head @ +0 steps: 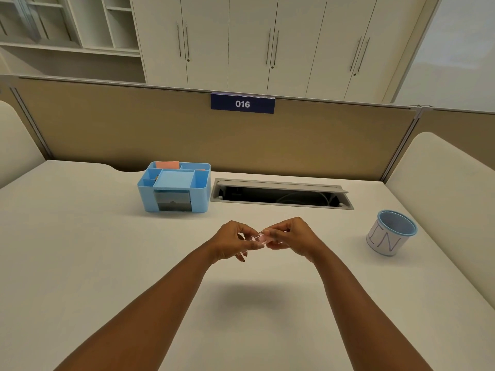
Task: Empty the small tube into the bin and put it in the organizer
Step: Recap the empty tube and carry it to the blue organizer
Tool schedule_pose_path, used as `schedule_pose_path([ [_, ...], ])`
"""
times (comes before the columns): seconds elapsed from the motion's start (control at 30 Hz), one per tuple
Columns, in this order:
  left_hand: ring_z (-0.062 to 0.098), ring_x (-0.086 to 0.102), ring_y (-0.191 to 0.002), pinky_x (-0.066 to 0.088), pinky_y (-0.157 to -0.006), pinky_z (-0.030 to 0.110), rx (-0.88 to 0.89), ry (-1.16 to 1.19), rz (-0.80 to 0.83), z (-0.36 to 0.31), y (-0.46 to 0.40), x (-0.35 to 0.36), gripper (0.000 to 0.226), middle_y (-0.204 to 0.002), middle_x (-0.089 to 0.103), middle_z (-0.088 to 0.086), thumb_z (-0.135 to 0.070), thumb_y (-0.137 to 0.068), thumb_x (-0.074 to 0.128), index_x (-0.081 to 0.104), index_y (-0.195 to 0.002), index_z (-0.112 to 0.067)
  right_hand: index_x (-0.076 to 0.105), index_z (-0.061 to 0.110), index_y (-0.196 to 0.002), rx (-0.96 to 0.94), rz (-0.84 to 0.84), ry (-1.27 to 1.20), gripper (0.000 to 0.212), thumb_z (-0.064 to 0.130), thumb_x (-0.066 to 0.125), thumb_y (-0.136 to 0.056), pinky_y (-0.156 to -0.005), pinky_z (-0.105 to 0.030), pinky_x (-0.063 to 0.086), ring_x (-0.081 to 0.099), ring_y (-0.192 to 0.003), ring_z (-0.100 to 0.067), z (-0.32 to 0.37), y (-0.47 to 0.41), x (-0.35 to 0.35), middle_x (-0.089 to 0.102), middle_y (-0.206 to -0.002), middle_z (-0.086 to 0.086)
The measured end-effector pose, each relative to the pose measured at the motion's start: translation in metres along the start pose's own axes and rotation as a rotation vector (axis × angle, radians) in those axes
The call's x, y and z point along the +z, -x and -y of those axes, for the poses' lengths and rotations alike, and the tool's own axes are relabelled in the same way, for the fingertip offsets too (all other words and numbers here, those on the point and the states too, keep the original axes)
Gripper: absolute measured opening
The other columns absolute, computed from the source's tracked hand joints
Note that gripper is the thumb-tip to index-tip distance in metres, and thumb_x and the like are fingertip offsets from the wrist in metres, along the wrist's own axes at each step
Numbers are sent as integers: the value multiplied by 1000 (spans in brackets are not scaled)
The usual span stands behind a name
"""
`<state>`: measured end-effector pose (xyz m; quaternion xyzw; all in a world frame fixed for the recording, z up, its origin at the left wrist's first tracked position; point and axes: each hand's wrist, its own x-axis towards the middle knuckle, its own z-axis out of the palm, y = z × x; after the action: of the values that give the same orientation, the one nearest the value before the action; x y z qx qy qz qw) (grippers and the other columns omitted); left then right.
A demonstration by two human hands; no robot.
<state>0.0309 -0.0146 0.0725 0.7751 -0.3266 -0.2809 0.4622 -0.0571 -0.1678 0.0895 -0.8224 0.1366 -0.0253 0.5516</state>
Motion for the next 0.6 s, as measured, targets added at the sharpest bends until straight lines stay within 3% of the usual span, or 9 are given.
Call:
schedule_pose_path([
  [0.2, 13, 58, -63, 55, -50, 16, -51, 96, 67, 5, 2, -4, 26, -78, 63, 1, -24, -83, 63, 67, -103, -8, 70, 7, -99, -77, 51, -28, 24, 5, 69, -75, -74, -21, 56, 68, -85, -23, 3, 4, -3, 69, -101, -10],
  [0.4, 6, 63, -55, 56, -52, 18, -88, 247, 163, 7, 8, -6, 15, -76, 65, 5, -26, -87, 56, 66, -91, -16, 70, 17, -97, -151, 134, 28, 30, 2, 73, -71, -70, -16, 56, 67, -82, -9, 11, 5, -8, 70, -92, -1],
  [0.6, 17, 61, -75, 56, -51, 17, -85, 203, 157, 4, 6, -8, 13, -77, 65, 3, -25, -85, 59, 67, -91, -16, 70, 8, -99, -138, 104, -2, 28, 1, 71, -72, -78, -25, 56, 69, -85, -22, 8, 5, -6, 70, -97, -10],
])
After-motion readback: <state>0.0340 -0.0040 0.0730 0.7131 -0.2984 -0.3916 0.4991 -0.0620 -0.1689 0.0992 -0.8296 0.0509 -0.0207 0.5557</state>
